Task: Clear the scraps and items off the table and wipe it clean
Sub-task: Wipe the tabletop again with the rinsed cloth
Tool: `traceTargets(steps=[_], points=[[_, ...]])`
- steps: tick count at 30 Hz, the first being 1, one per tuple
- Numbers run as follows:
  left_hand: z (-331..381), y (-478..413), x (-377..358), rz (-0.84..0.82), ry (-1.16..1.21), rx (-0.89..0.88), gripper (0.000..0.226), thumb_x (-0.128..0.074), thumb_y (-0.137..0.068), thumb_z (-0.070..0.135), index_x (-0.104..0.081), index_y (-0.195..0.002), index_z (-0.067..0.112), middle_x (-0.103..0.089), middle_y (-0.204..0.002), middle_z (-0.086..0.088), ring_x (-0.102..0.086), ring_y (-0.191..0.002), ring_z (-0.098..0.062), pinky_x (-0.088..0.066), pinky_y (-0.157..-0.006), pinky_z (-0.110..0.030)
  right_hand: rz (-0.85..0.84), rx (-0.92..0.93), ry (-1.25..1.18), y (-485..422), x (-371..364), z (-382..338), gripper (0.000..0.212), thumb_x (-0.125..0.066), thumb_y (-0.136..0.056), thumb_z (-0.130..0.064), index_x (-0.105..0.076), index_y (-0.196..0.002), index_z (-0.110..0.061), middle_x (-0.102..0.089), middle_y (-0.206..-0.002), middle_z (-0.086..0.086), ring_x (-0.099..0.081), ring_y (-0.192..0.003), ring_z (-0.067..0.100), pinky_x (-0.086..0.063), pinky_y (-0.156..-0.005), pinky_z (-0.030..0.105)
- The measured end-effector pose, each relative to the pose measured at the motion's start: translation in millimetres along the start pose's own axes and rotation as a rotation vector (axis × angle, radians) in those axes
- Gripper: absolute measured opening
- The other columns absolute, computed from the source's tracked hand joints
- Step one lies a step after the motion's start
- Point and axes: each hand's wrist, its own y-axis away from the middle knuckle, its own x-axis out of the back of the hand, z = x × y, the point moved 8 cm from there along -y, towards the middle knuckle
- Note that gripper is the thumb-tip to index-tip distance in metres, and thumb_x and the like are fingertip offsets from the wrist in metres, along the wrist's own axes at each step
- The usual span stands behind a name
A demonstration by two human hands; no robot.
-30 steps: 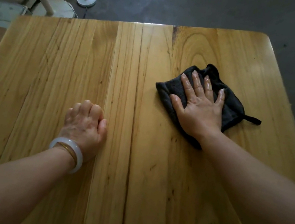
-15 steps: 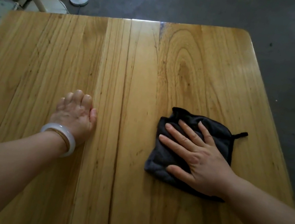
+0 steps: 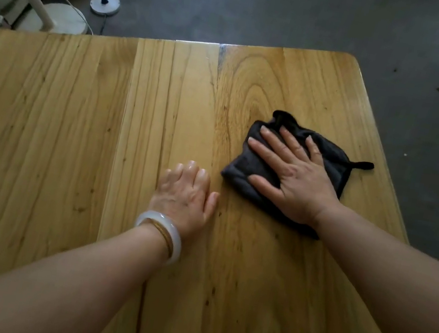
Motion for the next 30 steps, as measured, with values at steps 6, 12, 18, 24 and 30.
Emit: traceTargets(steps=[6,12,18,24,30], points=[[2,4,5,0.009,-0.015,0.01,0.024,-0.022,-0.091,0.045,-0.035,-0.097,0.025,-0.028,-0.1,0.003,-0.028,-0.093,-0.015,-0.029,-0.091,-0.031,0.062,-0.237,-0.045,-48,11,35,0.073,-0.008,-0.088,-0.076,-0.001,-0.154,-0.047,0.008,-0.165,-0.015,0.01,-0.152,0.014,0.008,-0.12,0.054],[1,6,6,0.166,-0.017,-0.001,0.02,-0.028,-0.086,0.042,-0.037,-0.082,0.024,-0.03,-0.085,0.002,-0.029,-0.078,-0.015,-0.037,-0.073,-0.033,0.104,-0.538,-0.117,-89,19,63,0.069,-0.013,-0.094,-0.07,0.001,-0.156,-0.042,0.012,-0.165,-0.01,0.014,-0.152,0.021,0.009,-0.117,0.062],[2,7,10,0.278,-0.032,-0.018,0.019,-0.037,-0.083,0.039,-0.04,-0.078,0.021,-0.034,-0.08,0.0,-0.034,-0.071,-0.017,-0.043,-0.064,-0.034,0.124,-0.658,-0.127,-121,24,44,0.069,-0.01,-0.098,-0.062,0.006,-0.158,-0.03,0.016,-0.165,0.001,0.018,-0.15,0.031,0.008,-0.114,0.068],[2,7,8,0.297,-0.042,-0.018,0.019,-0.038,-0.082,0.04,-0.039,-0.079,0.021,-0.034,-0.08,-0.001,-0.033,-0.071,-0.017,-0.043,-0.063,-0.035,0.106,-0.322,-0.077,-153,26,-9,0.066,-0.015,-0.098,-0.063,0.002,-0.157,-0.037,0.013,-0.165,-0.006,0.017,-0.151,0.024,0.011,-0.115,0.064],[2,7,7,0.283,-0.026,-0.028,0.019,-0.036,-0.083,0.041,-0.037,-0.081,0.022,-0.034,-0.081,0.0,-0.034,-0.072,-0.017,-0.043,-0.065,-0.034,0.06,-0.1,-0.021,-150,27,-5,0.066,-0.015,-0.096,-0.07,-0.001,-0.156,-0.044,0.007,-0.165,-0.013,0.013,-0.152,0.017,0.01,-0.118,0.058]])
